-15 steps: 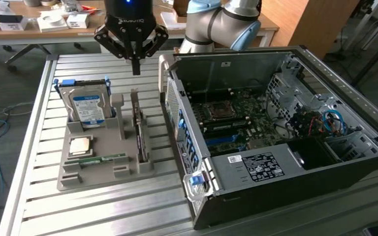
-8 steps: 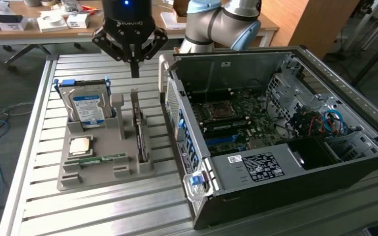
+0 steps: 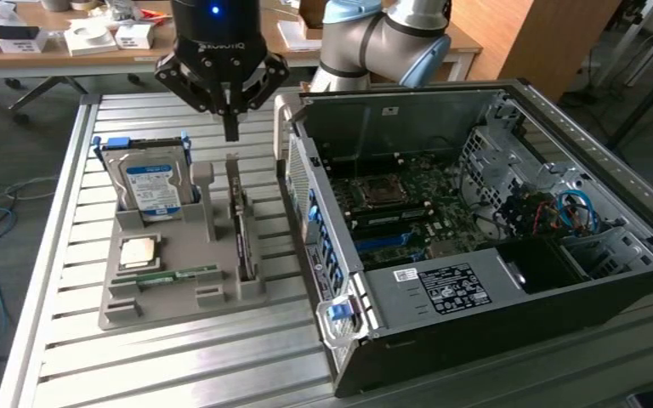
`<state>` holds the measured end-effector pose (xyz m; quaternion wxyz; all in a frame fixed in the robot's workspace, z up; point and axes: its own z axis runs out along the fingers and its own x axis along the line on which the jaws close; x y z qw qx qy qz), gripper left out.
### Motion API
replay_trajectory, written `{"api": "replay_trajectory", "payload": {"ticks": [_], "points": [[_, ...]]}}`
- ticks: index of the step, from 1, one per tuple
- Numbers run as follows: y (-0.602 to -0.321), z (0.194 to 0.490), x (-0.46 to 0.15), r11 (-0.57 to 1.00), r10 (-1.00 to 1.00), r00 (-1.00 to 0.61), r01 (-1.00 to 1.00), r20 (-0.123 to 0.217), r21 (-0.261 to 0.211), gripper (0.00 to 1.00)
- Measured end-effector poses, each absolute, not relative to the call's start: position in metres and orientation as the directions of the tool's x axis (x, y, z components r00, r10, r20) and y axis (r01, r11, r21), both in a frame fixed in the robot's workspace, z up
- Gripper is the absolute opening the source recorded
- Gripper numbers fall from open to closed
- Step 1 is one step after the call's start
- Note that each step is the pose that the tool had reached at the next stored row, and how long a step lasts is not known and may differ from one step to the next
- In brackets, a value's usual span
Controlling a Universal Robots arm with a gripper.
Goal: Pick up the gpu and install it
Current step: 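Reach for the gpu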
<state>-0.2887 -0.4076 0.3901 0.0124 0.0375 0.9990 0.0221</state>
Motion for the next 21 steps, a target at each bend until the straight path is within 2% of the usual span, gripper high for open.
{"api": "replay_trajectory", "payload": {"ticks": [21], "points": [[-0.4150, 0.3840, -0.2895, 0.996, 0.076, -0.997, 0.075, -0.023, 0.045, 0.11]]}}
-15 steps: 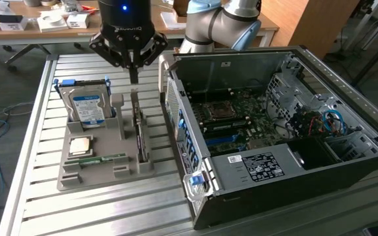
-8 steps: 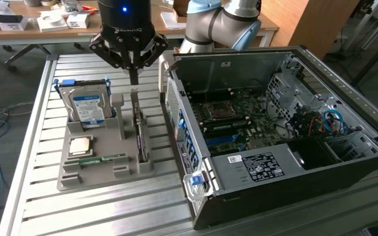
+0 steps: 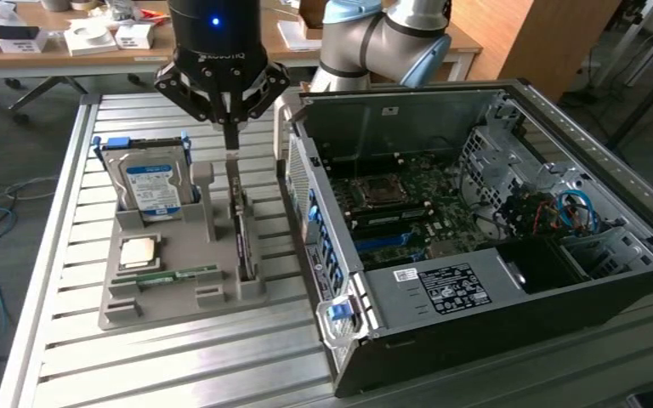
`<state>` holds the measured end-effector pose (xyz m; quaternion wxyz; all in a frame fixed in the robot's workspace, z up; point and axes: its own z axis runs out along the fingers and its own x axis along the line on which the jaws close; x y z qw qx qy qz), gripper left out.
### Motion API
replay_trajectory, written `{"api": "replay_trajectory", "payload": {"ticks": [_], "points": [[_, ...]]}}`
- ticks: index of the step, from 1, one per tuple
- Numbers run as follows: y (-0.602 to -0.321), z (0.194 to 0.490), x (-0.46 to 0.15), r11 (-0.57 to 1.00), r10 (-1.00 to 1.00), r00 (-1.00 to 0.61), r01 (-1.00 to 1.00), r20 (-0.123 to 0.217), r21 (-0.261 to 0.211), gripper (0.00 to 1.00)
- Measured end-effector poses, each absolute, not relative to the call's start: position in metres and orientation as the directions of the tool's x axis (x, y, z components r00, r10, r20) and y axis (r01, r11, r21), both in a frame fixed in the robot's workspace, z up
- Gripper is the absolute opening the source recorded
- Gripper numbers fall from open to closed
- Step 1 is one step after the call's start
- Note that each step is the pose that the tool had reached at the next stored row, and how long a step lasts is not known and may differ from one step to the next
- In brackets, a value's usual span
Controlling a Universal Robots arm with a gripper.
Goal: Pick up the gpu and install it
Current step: 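Reach for the gpu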
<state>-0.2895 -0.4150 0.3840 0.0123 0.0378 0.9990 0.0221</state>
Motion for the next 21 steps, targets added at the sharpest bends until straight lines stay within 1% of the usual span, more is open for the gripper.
{"api": "replay_trajectory", "payload": {"ticks": [21], "points": [[-0.4150, 0.3744, -0.2936, 0.996, 0.076, -0.997, 0.075, -0.023, 0.045, 0.11]]}}
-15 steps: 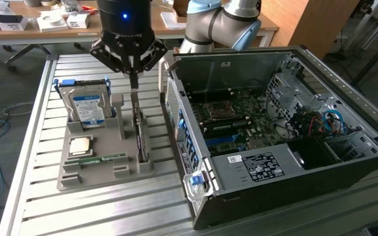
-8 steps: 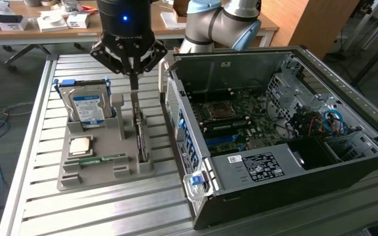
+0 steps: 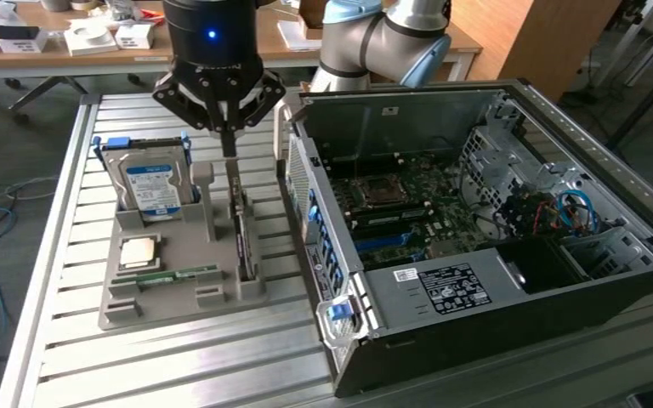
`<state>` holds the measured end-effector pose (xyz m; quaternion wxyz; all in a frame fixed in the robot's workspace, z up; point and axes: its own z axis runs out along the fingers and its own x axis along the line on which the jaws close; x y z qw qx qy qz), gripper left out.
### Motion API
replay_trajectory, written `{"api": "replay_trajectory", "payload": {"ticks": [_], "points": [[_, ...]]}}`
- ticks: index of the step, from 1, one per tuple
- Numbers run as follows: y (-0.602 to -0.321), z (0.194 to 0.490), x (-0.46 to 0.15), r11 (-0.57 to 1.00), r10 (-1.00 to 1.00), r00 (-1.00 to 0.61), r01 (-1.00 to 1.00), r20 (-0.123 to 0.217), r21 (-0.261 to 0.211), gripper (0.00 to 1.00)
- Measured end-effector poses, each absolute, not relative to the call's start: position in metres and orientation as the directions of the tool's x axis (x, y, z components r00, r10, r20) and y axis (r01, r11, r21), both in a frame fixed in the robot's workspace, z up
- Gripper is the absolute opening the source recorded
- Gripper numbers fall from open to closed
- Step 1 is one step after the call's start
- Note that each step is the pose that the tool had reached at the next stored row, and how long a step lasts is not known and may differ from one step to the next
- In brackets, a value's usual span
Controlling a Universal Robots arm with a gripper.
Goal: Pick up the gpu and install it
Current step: 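Reach for the gpu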
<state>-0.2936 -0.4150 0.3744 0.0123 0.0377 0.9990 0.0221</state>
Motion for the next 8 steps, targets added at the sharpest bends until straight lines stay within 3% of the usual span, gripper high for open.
{"api": "replay_trajectory", "payload": {"ticks": [8], "points": [[-0.4150, 0.3690, -0.2953, 0.996, 0.076, -0.997, 0.075, -0.023, 0.045, 0.11]]}}
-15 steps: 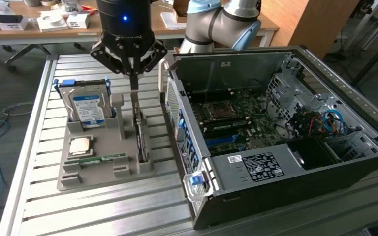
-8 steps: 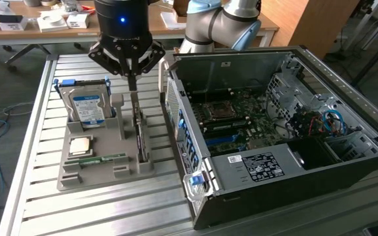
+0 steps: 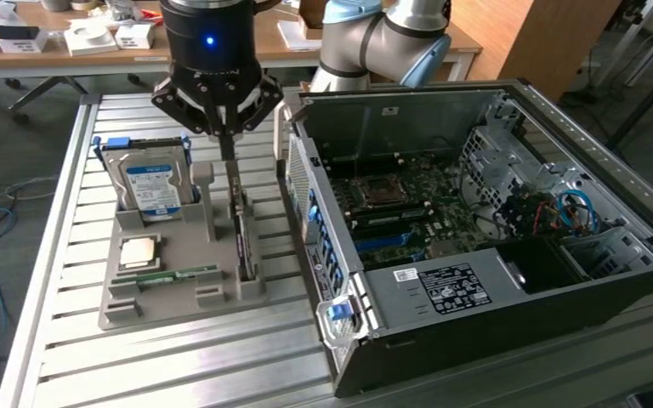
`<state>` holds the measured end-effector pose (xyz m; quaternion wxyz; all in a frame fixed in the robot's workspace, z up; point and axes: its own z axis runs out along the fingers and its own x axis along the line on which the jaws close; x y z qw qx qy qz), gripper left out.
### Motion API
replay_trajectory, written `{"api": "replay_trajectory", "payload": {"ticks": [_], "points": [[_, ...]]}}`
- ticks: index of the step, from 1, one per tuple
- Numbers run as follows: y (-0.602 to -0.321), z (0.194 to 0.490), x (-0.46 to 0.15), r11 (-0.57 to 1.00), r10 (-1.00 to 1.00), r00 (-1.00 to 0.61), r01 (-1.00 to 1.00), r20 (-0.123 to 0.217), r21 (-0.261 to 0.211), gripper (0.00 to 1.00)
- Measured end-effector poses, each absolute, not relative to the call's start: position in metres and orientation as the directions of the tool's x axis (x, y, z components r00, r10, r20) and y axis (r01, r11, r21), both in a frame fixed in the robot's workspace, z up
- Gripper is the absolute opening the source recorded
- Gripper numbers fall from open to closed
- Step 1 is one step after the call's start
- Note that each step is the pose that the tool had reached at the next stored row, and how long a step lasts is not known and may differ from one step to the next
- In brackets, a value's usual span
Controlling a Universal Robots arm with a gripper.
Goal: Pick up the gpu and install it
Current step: 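Reach for the gpu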
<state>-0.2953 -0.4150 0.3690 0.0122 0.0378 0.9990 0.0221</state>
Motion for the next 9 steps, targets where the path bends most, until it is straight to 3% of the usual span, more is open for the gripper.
{"api": "replay_trajectory", "payload": {"ticks": [9], "points": [[-0.4150, 0.3645, -0.2956, 0.996, 0.076, -0.997, 0.075, -0.023, 0.045, 0.11]]}}
